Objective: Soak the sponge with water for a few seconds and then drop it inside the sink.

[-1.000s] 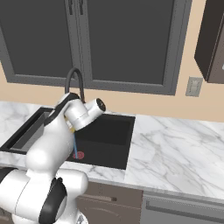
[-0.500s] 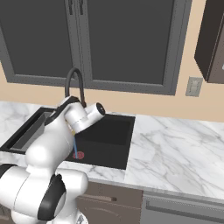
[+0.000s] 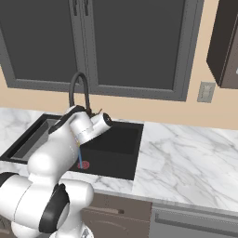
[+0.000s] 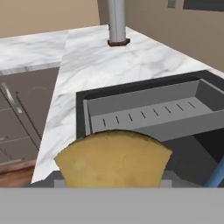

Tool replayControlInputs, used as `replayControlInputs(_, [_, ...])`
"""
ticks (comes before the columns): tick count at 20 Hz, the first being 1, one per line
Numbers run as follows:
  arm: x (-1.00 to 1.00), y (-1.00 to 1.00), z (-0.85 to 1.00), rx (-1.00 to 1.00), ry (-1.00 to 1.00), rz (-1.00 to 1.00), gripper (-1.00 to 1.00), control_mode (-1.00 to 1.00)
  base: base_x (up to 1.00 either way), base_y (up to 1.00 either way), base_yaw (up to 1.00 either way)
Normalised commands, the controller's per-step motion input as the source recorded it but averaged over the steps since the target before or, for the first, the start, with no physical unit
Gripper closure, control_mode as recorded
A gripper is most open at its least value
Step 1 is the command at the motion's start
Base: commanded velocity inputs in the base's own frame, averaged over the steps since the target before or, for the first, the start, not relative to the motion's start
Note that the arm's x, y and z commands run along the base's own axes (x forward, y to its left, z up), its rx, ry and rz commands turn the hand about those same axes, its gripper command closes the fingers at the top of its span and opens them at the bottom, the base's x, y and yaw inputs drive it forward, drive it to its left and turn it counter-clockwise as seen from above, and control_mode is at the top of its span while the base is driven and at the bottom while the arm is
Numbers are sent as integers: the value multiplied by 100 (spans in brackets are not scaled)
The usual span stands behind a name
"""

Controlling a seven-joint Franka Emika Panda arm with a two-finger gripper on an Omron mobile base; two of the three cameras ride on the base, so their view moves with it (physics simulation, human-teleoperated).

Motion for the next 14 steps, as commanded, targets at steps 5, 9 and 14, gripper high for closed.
replayControlInputs(5, [10,0,-2,0,0,0,100,-100,0,0,0])
replayControlInputs(9, [16,0,-8,0,0,0,100,-100,0,0,0])
replayControlInputs(14, [19,0,-9,0,0,0,100,-100,0,0,0])
